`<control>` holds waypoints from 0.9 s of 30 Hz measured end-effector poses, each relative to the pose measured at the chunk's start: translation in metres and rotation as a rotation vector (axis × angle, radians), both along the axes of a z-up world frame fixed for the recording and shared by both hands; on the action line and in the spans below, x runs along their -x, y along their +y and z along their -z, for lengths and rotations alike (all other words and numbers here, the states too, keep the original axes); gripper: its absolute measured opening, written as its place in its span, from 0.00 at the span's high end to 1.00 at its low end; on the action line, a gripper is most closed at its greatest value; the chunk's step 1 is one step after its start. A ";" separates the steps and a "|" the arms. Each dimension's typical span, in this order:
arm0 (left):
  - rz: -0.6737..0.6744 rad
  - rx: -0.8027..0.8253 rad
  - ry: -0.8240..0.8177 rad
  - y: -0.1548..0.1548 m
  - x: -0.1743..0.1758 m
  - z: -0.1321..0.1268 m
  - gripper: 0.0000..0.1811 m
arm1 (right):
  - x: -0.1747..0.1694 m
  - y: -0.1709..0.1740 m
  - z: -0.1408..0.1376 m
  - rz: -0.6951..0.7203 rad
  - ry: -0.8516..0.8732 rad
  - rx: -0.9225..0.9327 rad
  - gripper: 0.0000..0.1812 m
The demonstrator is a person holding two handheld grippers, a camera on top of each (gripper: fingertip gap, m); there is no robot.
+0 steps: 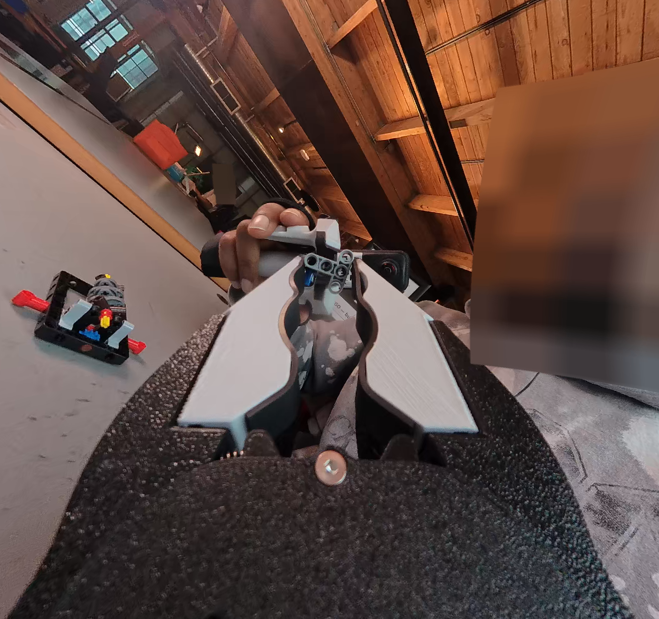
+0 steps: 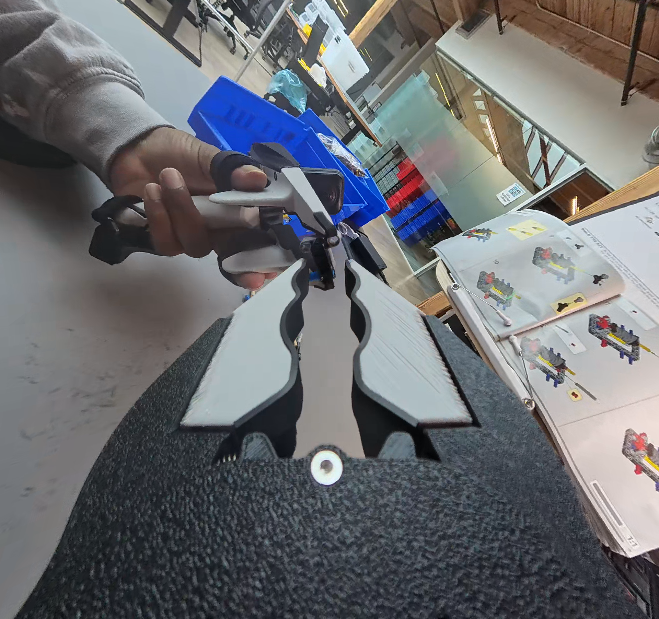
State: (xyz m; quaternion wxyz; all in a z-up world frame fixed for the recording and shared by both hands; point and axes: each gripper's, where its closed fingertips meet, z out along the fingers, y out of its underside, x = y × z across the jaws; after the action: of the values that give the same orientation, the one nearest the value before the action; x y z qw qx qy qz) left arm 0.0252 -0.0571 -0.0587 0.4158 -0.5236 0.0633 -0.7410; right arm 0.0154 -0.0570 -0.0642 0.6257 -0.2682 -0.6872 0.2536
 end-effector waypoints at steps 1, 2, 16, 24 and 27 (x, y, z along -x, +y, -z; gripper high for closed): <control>0.004 0.005 0.007 0.000 -0.002 0.002 0.87 | 0.001 0.001 0.003 0.009 -0.013 -0.008 0.89; 0.007 0.012 0.011 0.000 -0.003 0.003 0.87 | 0.002 0.002 0.005 0.016 -0.023 -0.023 0.90; -0.288 -0.340 0.563 -0.001 0.002 0.011 0.81 | -0.010 -0.001 -0.003 -0.358 -0.086 1.030 0.95; -0.266 -0.424 0.635 -0.013 -0.009 0.011 0.83 | -0.004 -0.022 0.014 -0.458 -0.190 1.120 0.95; -0.230 -0.406 0.638 -0.014 -0.009 0.014 0.87 | -0.005 -0.022 0.017 -0.456 -0.199 1.103 0.96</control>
State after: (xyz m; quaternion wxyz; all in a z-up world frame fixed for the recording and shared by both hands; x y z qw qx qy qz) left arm 0.0343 -0.0711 -0.0731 0.5505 -0.6383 0.2758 -0.4620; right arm 0.0201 -0.0787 -0.0811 0.2571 -0.4212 -0.5497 0.6740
